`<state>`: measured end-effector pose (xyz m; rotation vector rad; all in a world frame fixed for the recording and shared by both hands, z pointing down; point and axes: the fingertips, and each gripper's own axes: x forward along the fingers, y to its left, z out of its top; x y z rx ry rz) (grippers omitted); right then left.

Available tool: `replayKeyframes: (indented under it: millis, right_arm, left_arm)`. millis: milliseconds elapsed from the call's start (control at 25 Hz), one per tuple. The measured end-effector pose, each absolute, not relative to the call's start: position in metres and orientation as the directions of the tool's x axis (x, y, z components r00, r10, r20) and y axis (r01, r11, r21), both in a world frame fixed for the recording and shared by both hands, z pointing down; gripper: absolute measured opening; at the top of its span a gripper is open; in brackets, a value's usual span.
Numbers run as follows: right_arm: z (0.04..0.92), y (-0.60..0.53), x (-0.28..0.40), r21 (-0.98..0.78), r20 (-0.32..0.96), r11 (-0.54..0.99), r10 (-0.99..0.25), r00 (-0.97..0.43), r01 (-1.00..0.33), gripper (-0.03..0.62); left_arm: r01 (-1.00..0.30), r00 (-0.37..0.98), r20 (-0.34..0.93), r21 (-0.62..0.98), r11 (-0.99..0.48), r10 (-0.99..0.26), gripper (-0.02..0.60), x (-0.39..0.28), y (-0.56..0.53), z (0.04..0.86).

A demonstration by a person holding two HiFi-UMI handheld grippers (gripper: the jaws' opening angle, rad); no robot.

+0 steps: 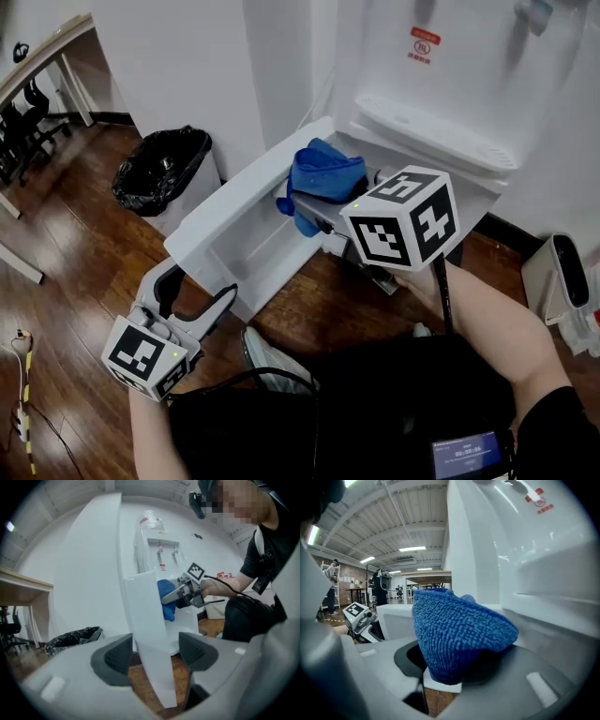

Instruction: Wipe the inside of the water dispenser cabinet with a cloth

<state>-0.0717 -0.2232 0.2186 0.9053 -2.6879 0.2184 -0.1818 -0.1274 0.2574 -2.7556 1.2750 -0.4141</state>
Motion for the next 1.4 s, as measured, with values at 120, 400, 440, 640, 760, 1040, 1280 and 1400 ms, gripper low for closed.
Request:
replayKeyframes:
  millis: [120,400,440,640,760,1040,1280,1400]
  right_arm:
    - [0.212,-0.198,-0.104,-0.039,0.334,0.843,-0.495,-0.802,-0.536,0.158]
    - [0.223,-0.132,-0.185,0.07,0.389,0.941,-0.332,-0.859,-0.332,0.158]
    - [0.224,-0.132,-0.187,0.078,0.389,0.942,-0.329,-0.861,-0.325,0.158]
    - [0.239,-0.177,-0.151,0.102,0.387,0.903,-0.422,-0.82,-0.417,0.158]
    - [0.242,-0.232,-0.099,0.081,0.373,0.816,-0.557,-0.742,-0.572,0.158]
    - [0.247,-0.277,-0.048,0.015,0.38,0.707,-0.658,-0.65,-0.707,0.149]
    - [0.26,-0.213,-0.137,-0.099,0.407,0.829,-0.471,-0.783,-0.551,0.15]
    - [0.265,-0.173,-0.184,-0.085,0.427,0.896,-0.363,-0.829,-0.436,0.15]
  left_arm:
    - [-0.733,0.621,0.213,-0.183,-0.655,-0.754,0.308,-0.181,-0.129,0.258]
    - [-0.748,0.607,0.208,-0.177,-0.64,-0.767,0.307,-0.185,-0.131,0.26]
    - [-0.751,0.602,0.21,-0.179,-0.635,-0.771,0.307,-0.185,-0.132,0.26]
    - [-0.757,0.589,0.235,-0.174,-0.63,-0.773,0.307,-0.19,-0.133,0.265]
    - [-0.752,0.566,0.312,-0.185,-0.633,-0.763,0.307,-0.198,-0.137,0.286]
    - [-0.734,0.552,0.406,-0.178,-0.656,-0.728,0.307,-0.198,-0.138,0.306]
    - [-0.732,0.567,0.407,-0.149,-0.665,-0.716,0.307,-0.2,-0.136,0.312]
    - [-0.736,0.566,0.403,-0.144,-0.661,-0.719,0.307,-0.203,-0.135,0.312]
